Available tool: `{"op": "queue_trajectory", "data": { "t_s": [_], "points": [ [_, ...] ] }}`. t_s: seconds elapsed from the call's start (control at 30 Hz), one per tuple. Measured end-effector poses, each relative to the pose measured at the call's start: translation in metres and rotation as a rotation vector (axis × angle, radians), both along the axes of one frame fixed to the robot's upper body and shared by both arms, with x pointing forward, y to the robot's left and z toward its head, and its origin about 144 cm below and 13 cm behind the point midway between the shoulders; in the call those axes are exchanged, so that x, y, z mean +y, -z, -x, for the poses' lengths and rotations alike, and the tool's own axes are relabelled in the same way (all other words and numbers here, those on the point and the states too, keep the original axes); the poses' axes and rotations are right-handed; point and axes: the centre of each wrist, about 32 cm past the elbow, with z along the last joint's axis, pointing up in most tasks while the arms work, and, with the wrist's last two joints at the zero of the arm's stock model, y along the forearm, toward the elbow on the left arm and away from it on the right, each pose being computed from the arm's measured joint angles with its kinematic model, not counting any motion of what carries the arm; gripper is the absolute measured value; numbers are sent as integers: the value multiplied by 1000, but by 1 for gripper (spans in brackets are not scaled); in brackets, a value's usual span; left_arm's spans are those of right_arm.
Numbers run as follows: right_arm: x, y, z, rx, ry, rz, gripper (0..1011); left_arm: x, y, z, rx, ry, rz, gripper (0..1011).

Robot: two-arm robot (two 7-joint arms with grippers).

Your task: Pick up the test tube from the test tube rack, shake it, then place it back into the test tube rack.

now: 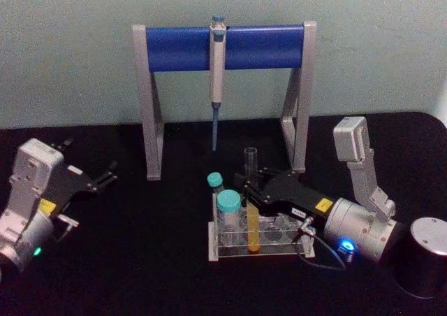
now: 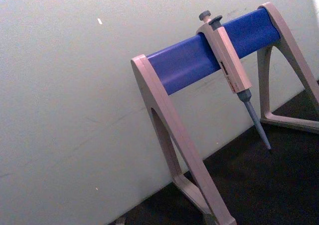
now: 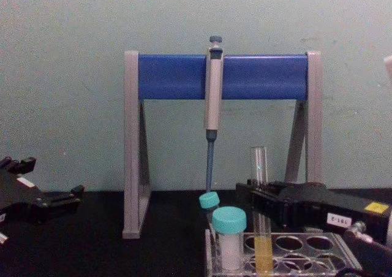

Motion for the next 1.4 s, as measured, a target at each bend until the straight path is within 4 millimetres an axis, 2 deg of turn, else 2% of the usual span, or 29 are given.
{"op": "queue_trajectory", "data": {
  "t_s": [0.7,1.2,1.4],
  "points": [
    [5,-2,2,-22,-33,0,232,0,0,0,0,0,0,1001],
    [8,-16,10,-78,-51,4,232,0,0,0,0,0,0,1001],
    [7,-33,12,-141,-56,-9,232,0,0,0,0,0,0,1001]
  ]
}}
